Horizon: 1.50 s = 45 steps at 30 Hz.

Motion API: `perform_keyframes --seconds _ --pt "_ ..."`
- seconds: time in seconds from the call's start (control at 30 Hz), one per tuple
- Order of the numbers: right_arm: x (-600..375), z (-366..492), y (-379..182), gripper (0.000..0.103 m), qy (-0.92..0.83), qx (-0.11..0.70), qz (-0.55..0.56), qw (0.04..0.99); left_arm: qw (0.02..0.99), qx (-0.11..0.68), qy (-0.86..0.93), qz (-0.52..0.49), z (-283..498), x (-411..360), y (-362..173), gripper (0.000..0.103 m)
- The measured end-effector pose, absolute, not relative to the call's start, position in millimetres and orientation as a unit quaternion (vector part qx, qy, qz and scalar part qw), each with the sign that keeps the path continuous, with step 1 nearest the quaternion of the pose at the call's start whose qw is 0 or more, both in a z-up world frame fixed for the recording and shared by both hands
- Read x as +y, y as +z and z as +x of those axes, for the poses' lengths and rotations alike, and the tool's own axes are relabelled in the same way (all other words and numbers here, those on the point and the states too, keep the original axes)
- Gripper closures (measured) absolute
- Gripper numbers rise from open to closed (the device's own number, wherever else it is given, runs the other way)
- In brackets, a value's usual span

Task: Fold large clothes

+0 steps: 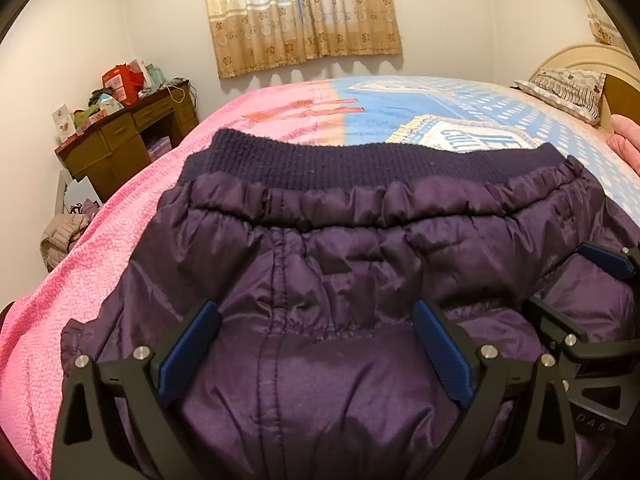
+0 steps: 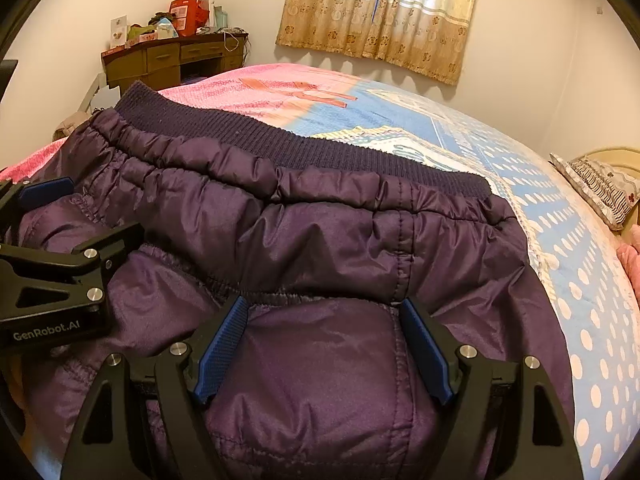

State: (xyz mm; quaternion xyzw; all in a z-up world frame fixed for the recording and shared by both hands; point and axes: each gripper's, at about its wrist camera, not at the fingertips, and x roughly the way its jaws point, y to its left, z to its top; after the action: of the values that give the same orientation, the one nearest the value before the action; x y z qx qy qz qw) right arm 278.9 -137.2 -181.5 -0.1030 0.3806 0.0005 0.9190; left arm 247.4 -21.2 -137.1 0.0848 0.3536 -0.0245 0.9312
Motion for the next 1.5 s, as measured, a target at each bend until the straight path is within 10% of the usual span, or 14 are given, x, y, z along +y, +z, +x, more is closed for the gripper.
perform_keyframes --seconds 0.77,1.5 --pt "-149.4 251.9 -127.0 0.024 -0.010 0.369 -0.048 0.928 0.960 0.281 -0.014 -0.008 162.7 99.3 -59.2 0.000" --pt "-110.1 246.5 -173.1 0.011 0.021 0.355 -0.094 0.930 0.874 0.363 -0.129 -0.295 208.8 167.1 -164.1 0.001"
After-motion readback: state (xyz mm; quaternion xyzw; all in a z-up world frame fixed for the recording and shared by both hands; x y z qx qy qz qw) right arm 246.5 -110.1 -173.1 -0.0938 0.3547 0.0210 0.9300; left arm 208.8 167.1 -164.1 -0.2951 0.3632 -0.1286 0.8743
